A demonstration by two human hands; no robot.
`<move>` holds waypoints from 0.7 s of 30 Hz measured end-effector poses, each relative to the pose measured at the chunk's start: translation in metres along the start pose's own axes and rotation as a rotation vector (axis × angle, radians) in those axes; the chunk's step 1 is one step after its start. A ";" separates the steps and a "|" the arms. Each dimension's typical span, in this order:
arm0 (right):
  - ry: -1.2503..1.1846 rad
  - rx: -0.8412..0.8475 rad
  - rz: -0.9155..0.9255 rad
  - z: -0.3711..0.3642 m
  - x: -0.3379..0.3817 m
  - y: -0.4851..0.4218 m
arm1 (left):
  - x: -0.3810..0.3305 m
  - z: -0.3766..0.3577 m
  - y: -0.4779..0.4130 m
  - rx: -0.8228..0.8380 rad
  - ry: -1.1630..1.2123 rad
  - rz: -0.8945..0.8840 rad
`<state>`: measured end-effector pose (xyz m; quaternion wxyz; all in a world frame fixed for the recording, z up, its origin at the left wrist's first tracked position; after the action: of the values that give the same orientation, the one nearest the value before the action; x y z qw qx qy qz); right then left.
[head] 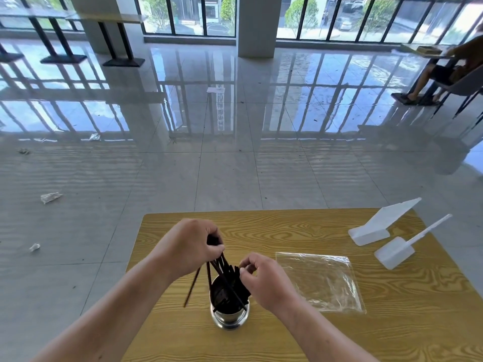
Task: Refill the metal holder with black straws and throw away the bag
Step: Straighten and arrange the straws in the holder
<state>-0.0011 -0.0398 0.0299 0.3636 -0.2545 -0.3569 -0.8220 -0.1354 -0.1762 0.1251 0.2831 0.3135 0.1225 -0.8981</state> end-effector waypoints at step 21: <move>-0.322 -0.089 0.108 0.026 0.015 0.012 | 0.006 0.084 0.018 -0.802 0.066 0.141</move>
<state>0.0034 -0.0317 0.0613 0.3339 -0.4177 -0.3597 -0.7647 -0.1696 -0.2265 0.1855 0.4398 0.2146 0.4500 -0.7470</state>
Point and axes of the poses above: each hand's wrist, its own y-axis away from the middle knuckle, its own z-axis out of the back of the hand, x = y × z, the point moved 8 cm from there along -y, towards the middle knuckle, and after that the axes turned 12 degrees about -z, right-handed, at the moved point
